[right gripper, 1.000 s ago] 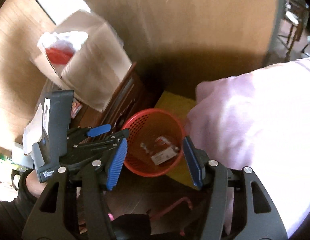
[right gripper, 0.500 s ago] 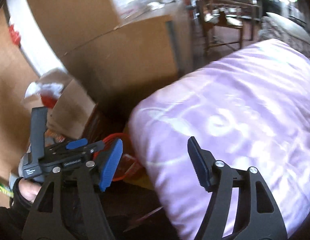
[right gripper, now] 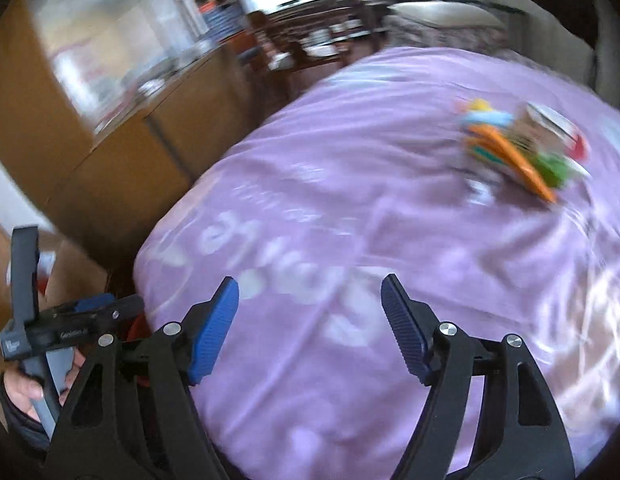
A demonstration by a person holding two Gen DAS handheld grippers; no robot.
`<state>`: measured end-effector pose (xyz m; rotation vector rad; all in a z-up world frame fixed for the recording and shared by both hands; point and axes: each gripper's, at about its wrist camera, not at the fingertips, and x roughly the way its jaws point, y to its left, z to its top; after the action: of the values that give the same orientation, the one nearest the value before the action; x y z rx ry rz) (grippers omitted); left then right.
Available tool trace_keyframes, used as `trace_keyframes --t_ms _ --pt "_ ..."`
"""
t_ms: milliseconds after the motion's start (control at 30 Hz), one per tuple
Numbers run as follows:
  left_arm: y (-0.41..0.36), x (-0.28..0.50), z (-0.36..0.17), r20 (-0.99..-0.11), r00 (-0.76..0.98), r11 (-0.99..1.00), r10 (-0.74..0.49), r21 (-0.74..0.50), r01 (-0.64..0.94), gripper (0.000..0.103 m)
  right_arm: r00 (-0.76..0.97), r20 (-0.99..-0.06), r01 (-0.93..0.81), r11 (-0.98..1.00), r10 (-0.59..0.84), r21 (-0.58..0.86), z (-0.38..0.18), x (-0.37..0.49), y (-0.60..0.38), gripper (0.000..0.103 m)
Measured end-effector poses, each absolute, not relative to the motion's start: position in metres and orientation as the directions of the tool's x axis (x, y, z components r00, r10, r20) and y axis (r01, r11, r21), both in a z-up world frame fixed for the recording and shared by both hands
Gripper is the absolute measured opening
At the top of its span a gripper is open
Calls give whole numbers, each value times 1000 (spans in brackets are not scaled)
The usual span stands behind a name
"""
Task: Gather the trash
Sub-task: 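Move both tools back toward the remaining trash on the bedspread, then grasp the white medicine box and green packet with the right tool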
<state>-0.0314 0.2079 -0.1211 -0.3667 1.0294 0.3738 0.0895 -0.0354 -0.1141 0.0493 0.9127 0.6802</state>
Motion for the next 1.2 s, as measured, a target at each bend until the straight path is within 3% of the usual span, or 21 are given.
trace_keyframes --t_ms 100,667,1200 --pt "179 -8 -119 -875 466 917 129 -74 -392 97 455 -709 -449 826 538 340 -119 104 -69 72" --pt "103 86 -108 -866 499 964 25 -111 -240 97 541 -722 -255 903 431 347 -122 178 -170 72" --pt "68 161 -118 -874 483 976 -50 -145 -163 97 543 -734 -267 913 407 309 -122 271 -173 78"
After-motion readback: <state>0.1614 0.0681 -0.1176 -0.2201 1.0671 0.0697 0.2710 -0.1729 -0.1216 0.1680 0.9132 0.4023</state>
